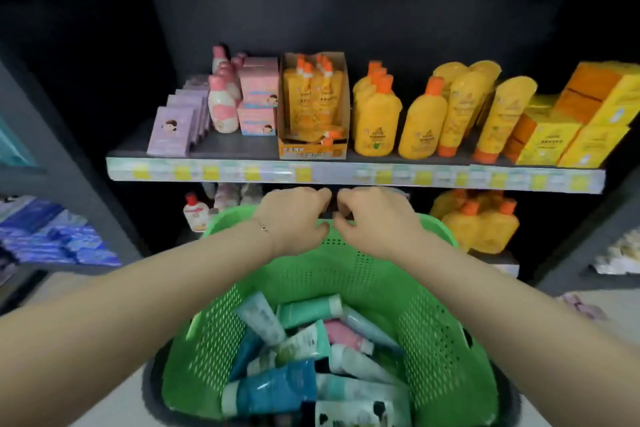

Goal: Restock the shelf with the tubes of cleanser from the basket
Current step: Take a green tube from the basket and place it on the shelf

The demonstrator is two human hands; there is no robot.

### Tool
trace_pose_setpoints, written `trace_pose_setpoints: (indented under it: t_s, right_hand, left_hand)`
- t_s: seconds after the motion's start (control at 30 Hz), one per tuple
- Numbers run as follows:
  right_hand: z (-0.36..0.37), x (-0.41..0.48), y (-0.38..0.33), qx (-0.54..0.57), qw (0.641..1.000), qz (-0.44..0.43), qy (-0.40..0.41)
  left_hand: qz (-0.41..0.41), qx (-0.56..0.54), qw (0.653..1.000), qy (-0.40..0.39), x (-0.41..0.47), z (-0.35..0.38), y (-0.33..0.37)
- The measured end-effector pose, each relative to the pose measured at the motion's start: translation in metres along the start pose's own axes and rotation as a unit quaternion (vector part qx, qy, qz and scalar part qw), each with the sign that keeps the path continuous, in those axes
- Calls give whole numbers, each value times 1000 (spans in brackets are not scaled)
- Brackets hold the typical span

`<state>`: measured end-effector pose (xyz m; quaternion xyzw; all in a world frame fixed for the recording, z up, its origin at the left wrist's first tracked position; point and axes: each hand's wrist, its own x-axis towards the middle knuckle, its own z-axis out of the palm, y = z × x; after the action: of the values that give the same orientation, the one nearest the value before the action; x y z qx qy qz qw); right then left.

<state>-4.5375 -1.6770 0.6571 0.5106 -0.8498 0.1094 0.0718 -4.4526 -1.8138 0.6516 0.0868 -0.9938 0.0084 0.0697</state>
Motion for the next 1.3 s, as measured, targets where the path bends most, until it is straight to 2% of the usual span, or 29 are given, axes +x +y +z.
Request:
trace_pose_setpoints:
  t_s: [0.23,0.4,0.53,0.73,0.83,0.97,1.1,1.3]
  right_hand:
    - [76,-22,6,30,990,65,-123]
    - [122,-30,15,62,971,83,-216]
    - [144,-40,23,94,933,70,-341]
    - [169,-67,18,82,866,63,-490]
    - [178,-75,17,79,832,60,-546]
    - [180,-75,20,70,824,55,-559]
    - [183,-77,20,63,838,61,-539]
    - [170,-66,16,27,862,14,-506]
  left_hand:
    - [13,-47,992,-113,-20,84,-2]
    - [-3,-109,964,-242,-30,135,-1]
    - [-11,-97,927,-362,-44,174,-2]
    - [-62,-132,870,-472,-77,207,2]
    - [-115,-191,847,-482,-82,214,0]
    - [-151,-240,824,-491,-81,217,0]
    - [-144,-231,842,-467,-80,221,1]
    - [-112,-197,874,-430,-75,221,3]
